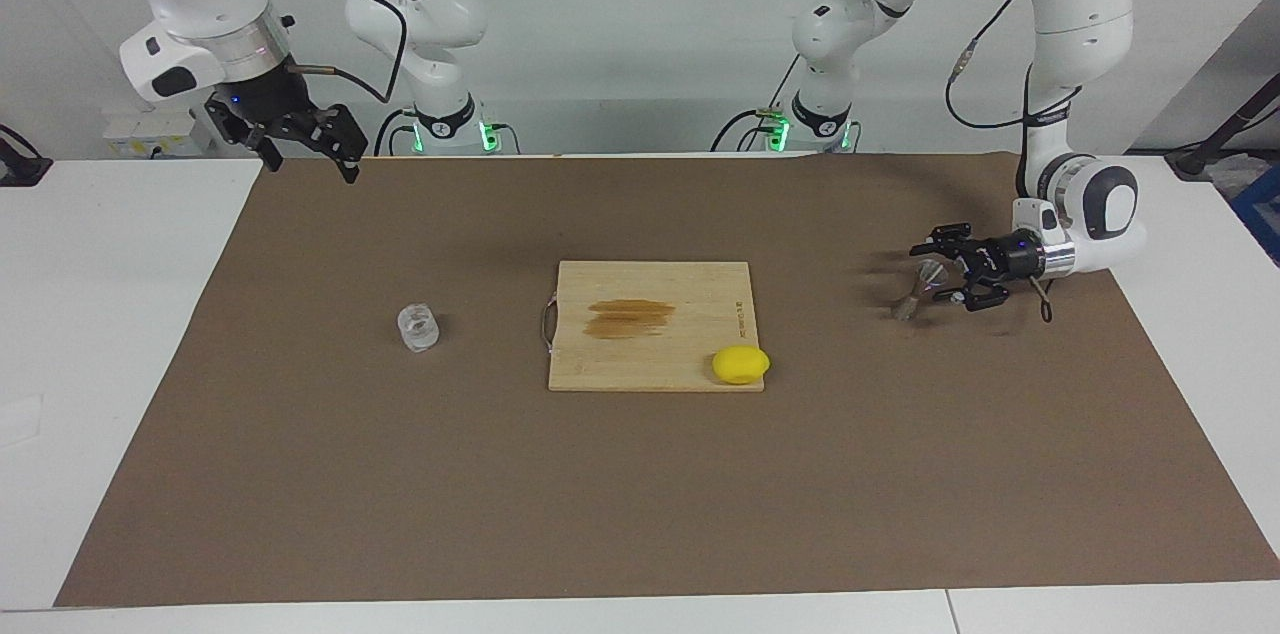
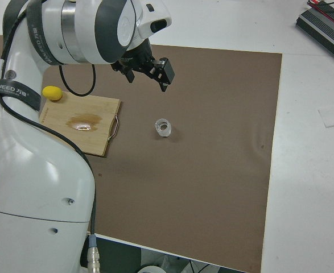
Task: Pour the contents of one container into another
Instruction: 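Close the left gripper on the small metal cup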
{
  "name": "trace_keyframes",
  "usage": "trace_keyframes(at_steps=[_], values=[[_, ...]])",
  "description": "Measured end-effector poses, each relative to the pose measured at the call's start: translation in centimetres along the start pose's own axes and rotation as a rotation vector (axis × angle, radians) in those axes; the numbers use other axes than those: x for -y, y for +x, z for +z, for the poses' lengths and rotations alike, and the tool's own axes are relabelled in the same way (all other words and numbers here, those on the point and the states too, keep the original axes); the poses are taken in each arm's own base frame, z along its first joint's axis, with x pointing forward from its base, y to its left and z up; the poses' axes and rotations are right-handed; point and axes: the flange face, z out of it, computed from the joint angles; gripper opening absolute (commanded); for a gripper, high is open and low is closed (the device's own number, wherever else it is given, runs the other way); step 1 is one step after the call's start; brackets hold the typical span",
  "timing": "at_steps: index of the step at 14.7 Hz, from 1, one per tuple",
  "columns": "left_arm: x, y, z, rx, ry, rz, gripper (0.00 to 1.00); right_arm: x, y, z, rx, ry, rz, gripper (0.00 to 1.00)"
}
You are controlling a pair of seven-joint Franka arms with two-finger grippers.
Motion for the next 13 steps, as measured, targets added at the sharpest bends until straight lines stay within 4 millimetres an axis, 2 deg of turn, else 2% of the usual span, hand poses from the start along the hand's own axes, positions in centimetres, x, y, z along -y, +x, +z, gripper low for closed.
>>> trace_keyframes(at_steps=[4,7,9,13], values=[[0.0,0.0,0.0,0.0,0.0,0.0,0.78,0.0,0.0,0.0,0.0,0.0,0.0,1.0],[0.0,0.0,0.0,0.0,0.0,0.0,0.76,0.0,0.0,0.0,0.0,0.0,0.0,1.0],[0.0,0.0,0.0,0.0,0.0,0.001,0.68,0.0,0.0,0.0,0.0,0.0,0.0,1.0],[0.01,0.01,0.01,0.0,0.0,0.002,0.64,0.0,0.0,0.0,0.0,0.0,0.0,1.0]])
